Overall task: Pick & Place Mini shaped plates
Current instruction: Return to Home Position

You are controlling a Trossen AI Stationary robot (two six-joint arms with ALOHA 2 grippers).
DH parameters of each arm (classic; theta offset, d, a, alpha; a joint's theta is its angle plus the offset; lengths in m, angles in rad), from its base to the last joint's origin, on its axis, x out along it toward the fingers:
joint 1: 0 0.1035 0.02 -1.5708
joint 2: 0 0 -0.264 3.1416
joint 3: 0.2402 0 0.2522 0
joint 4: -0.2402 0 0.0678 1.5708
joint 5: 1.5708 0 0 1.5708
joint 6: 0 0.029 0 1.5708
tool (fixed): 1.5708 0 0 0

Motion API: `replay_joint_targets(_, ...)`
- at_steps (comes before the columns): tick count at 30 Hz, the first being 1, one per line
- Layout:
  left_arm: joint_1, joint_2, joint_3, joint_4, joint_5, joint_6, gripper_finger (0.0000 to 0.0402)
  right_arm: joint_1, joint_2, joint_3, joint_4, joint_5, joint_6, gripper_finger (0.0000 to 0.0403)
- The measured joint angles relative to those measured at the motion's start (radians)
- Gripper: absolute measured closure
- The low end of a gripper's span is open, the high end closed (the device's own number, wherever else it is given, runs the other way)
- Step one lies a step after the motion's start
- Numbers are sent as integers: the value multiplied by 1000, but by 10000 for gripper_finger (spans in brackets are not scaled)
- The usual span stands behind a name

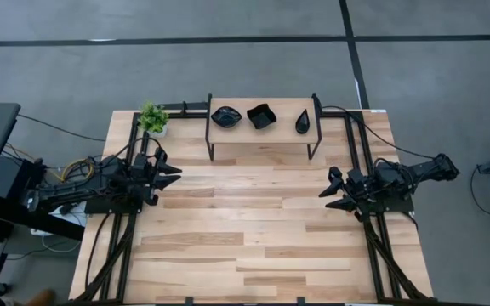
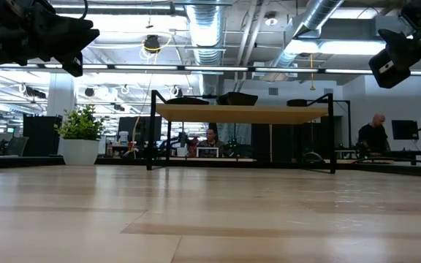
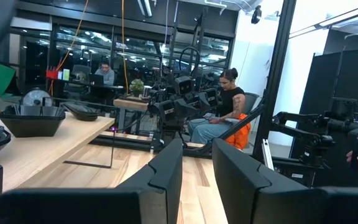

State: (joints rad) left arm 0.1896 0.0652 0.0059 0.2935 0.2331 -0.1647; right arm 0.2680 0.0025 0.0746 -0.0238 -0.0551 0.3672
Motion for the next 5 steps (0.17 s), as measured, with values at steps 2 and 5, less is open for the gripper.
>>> replay_joint_targets(2, 0, 0, 0, 0, 0, 0, 311, 0, 0, 0, 0, 0, 0, 219)
replay_joint_targets(5, 0, 0, 0, 0, 0, 0, 311, 0, 0, 0, 0, 0, 0, 218)
